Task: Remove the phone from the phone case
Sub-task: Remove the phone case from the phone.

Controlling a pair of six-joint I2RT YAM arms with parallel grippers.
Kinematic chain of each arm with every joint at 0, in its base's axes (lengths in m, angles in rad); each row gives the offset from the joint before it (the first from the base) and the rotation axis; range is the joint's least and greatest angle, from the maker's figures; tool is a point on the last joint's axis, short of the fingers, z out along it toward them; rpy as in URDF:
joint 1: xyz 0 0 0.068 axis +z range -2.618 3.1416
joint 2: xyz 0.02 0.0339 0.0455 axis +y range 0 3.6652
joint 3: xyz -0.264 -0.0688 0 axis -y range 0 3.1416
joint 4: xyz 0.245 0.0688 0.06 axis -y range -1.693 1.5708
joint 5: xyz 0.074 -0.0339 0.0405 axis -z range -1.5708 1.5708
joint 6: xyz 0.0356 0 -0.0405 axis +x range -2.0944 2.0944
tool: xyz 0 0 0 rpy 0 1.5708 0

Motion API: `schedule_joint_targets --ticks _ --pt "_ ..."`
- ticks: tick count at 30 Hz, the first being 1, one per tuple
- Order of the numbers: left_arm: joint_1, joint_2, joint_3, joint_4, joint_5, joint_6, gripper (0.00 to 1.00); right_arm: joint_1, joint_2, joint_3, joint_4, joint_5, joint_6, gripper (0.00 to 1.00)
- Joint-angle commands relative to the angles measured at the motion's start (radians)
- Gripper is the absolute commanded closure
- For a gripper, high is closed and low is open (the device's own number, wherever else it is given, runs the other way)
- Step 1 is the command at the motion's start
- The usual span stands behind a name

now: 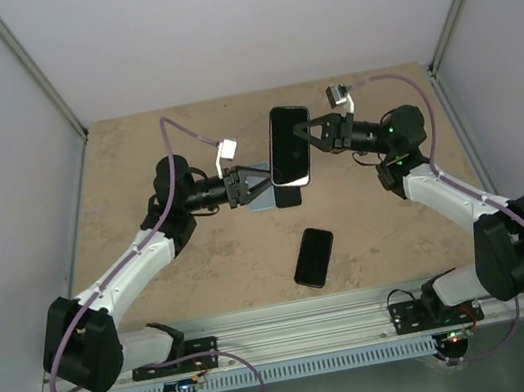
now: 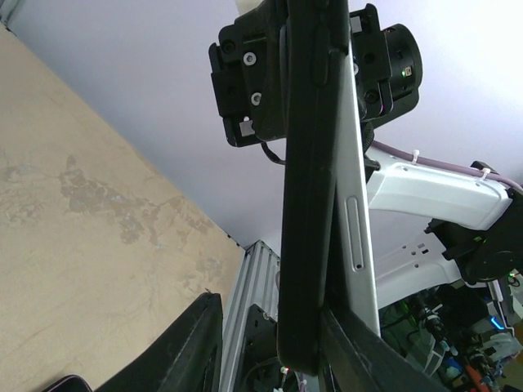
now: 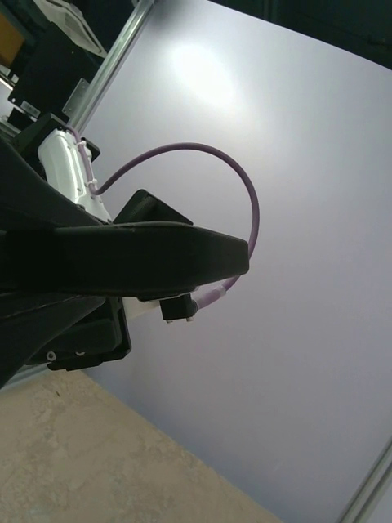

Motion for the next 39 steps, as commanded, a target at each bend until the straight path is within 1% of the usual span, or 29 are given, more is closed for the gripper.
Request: schedule_joint_targets --ticks 1,6,12,14,21,26,34,39 --pt "0.012 0.031 0.0 0.08 -0.068 -0.055 0.69 0.067 -0.016 -0.011 0.075 -0.069 0.051 0.99" --pt "0.015 0.04 -0.001 0.168 -0.035 -0.113 0.7 0.091 -0.01 -0.029 0.049 -0.071 0.022 1.0" --pt "0.014 0.043 -0.013 0.315 0.007 -0.216 0.71 0.116 0.007 -0.034 0.036 -0.071 -0.003 0.99" --pt "0.014 0.043 -0.015 0.33 0.01 -0.23 0.72 0.123 0.013 -0.032 0.024 -0.071 -0.015 0.99" --pt "0.005 0.042 -0.015 0.348 0.004 -0.249 0.74 0.148 0.028 -0.027 -0.013 -0.071 -0.057 0.99" --pt "-0.009 0.041 -0.018 0.344 0.003 -0.248 0.77 0.159 0.04 -0.01 -0.06 -0.072 -0.106 0.99" --pt "-0.011 0.031 -0.03 0.299 -0.005 -0.217 0.86 0.145 0.036 0.024 -0.212 -0.062 -0.235 0.99" --pt "-0.01 0.02 -0.049 0.285 -0.014 -0.21 0.97 0.103 0.022 0.025 -0.266 -0.053 -0.263 0.98"
